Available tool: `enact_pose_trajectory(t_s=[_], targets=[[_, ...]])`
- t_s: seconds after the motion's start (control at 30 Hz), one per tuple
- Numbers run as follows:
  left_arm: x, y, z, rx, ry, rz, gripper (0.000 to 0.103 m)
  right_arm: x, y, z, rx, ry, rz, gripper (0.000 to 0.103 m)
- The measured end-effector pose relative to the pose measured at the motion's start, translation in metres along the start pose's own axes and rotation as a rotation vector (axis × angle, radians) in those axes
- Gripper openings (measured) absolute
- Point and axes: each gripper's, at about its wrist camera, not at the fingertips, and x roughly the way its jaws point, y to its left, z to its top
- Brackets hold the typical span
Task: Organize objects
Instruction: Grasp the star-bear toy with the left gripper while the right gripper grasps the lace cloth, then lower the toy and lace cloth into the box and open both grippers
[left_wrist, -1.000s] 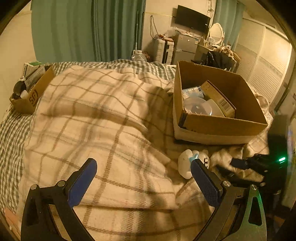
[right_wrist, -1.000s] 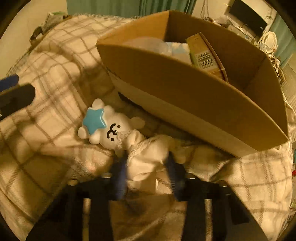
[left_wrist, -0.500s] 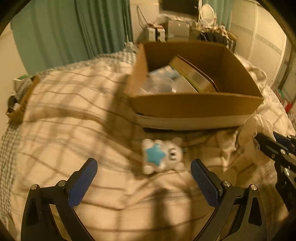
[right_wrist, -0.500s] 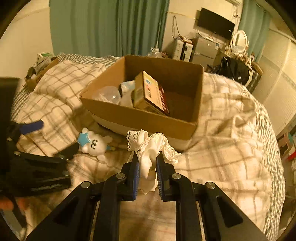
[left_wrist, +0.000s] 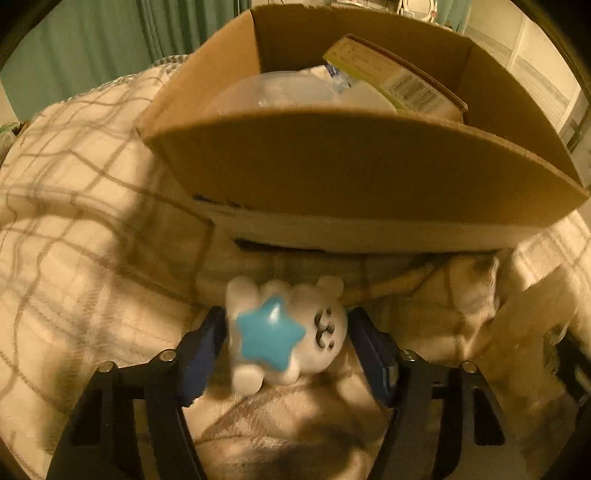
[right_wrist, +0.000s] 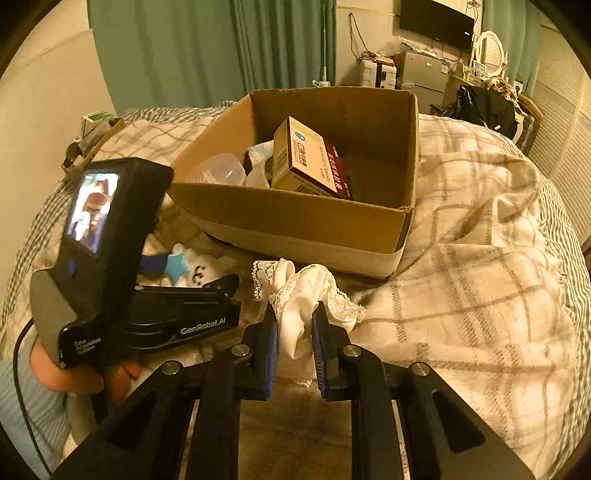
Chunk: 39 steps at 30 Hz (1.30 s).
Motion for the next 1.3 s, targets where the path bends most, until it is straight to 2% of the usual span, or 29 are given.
enact_pose_trajectory(t_s=[0.3, 0.43, 0.6, 0.93, 1.03, 1.17, 1.3], targets=[[-0.046, 0.009, -0.023, -0.033, -0.072, -0.061, 0.067, -0.011, 0.005, -0.004, -0.001, -0.023, -0.018, 0.015], [-0.08, 0.021, -0.031, -0.068, -0.124, -0.099, 0.067, -0.031, 0.011, -0.004, -0.008, -0.066, -0.016, 0.015], [-0.121, 0.017, -0.033, -0.074, -0.199, -0.111, 0.067, -0.059, 0.013, -0.003, -0.012, -0.117, -0.028, 0.015], [-0.203, 0.001, -0.007, -0.014, -0.341, -0.155, 0.067, -0.138, 0.017, 0.019, -0.047, -0.276, -0.062, 0.015], [-0.226, -0.005, 0.003, 0.012, -0.386, -0.146, 0.067, -0.158, 0.02, 0.03, -0.071, -0.324, -0.085, 0.015], [-0.245, -0.011, 0.022, 0.038, -0.43, -0.136, 0.067, -0.174, 0.018, 0.05, -0.09, -0.372, -0.095, 0.015], [-0.25, -0.018, 0.05, 0.056, -0.443, -0.155, 0.067, -0.181, 0.005, 0.08, -0.084, -0.398, -0.059, 0.015]])
